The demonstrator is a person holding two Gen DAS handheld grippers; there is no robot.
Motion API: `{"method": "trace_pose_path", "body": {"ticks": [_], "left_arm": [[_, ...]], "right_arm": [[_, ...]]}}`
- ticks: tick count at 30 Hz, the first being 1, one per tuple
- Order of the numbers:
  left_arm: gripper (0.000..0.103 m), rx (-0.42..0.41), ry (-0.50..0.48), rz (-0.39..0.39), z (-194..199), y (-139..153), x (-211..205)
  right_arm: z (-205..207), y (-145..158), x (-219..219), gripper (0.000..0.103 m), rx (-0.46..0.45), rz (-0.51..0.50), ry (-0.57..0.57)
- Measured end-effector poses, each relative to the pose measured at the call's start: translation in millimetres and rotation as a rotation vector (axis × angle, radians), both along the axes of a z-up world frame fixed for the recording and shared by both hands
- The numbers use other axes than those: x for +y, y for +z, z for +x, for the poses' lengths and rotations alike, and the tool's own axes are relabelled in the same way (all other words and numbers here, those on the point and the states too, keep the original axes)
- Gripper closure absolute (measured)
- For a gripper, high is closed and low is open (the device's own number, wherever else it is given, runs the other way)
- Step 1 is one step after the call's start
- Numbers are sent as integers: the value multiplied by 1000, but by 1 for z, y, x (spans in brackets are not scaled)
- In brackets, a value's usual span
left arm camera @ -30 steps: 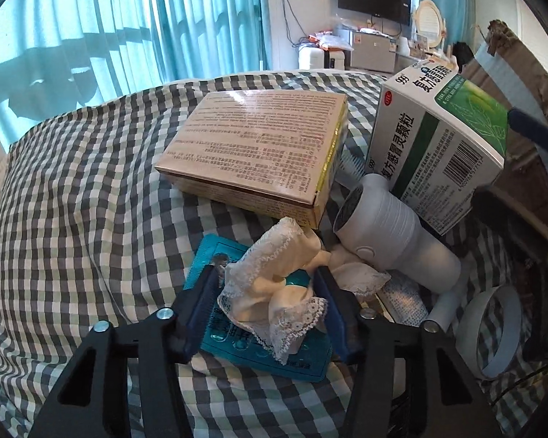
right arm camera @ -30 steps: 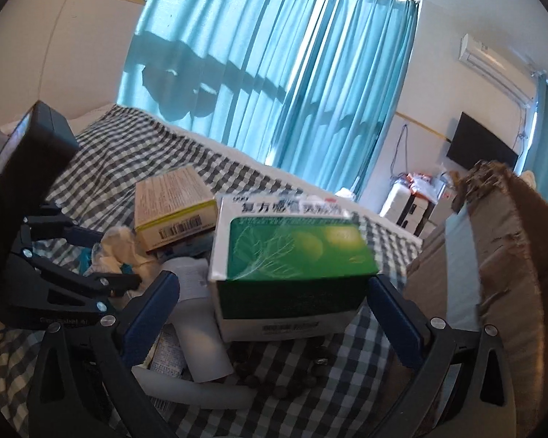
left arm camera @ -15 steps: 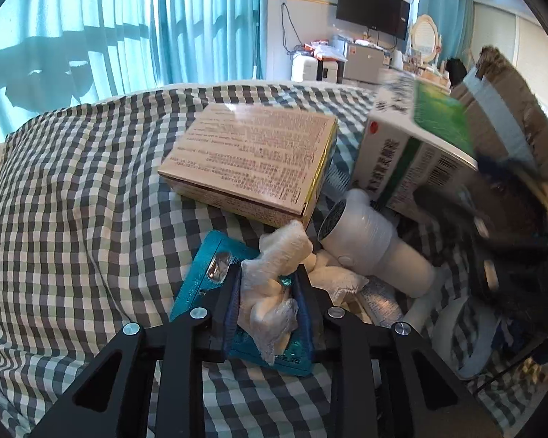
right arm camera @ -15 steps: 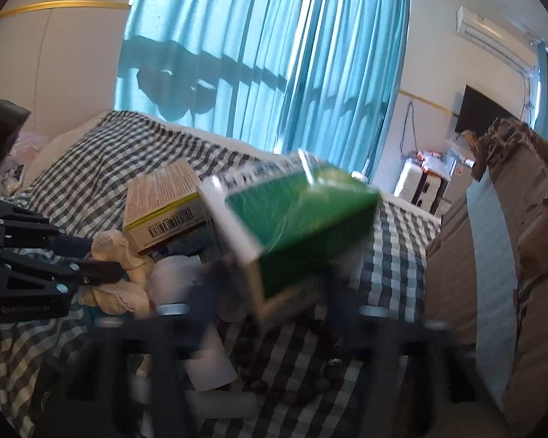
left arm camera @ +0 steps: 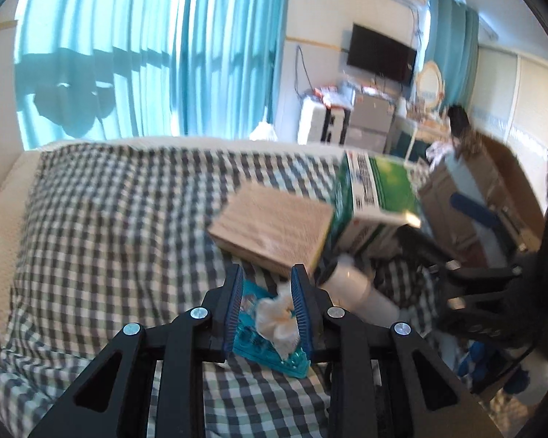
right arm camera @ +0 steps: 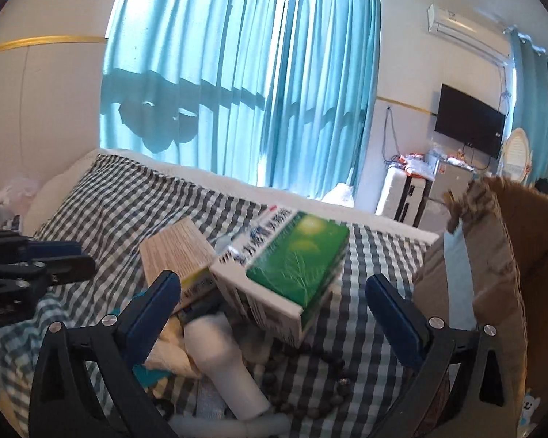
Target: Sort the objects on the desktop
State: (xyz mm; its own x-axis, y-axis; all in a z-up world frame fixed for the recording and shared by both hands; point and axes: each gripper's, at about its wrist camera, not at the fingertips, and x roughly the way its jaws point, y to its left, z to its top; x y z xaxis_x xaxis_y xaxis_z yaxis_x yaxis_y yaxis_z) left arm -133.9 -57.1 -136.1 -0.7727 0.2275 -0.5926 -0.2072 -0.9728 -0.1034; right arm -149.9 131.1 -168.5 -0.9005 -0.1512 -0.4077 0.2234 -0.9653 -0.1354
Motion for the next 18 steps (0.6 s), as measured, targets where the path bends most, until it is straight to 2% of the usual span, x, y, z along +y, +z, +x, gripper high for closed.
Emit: {"method": "trace_pose_path", "body": {"ticks": [5, 8, 10, 11, 12, 14, 18], "left_arm": [[75, 102, 55, 25, 16, 33, -19], [75, 178, 103, 29, 32, 56, -35], [75, 224, 134, 34, 42, 69, -46], [75, 245, 149, 38, 48, 75, -52], [75, 264, 163, 43, 53, 80, -59], [75, 288, 179, 54, 63, 87, -71], [75, 301, 182, 70, 66, 92, -82]], "right_arm": [[-33, -2, -27, 1, -14, -11, -146], [-58, -12, -32, 1, -85, -54, -219], [-70, -21, -33, 2, -132, -34, -255], [-73, -25, -30, 4, -143, -43, -267], [-73, -27, -24, 14, -149, -72, -268], [-70, -27, -12, 16, -163, -130, -266], [-57, -22, -3, 18, -158, -137, -252]]}}
